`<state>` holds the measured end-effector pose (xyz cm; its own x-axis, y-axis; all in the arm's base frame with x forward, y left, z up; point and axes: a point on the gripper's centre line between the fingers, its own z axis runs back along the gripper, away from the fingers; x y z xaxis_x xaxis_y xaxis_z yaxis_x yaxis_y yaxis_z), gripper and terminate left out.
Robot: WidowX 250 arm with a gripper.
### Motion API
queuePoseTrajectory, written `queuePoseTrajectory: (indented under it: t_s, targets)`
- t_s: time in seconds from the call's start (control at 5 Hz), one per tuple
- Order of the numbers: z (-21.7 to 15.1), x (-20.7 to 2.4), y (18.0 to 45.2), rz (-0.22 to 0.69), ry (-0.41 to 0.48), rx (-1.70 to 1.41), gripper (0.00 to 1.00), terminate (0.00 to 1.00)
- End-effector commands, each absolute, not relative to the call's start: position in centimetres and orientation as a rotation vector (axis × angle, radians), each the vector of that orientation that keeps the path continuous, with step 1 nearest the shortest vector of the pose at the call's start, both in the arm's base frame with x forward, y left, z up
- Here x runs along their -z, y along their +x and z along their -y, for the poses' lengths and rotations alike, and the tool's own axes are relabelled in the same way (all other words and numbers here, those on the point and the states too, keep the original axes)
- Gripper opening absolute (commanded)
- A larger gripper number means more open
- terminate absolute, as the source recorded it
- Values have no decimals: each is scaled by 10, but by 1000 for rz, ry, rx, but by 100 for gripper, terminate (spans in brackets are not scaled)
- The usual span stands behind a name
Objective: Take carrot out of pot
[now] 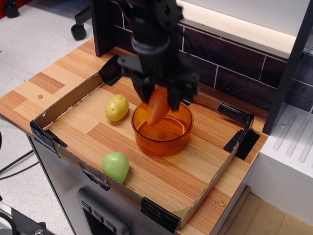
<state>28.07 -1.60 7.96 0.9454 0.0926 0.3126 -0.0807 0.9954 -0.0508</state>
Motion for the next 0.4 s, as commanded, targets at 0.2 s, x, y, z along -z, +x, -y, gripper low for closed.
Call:
queuePoseTrajectory:
  t_s: [0.2]
  targets:
    - [39,-78,212,228,-77,97,0,0]
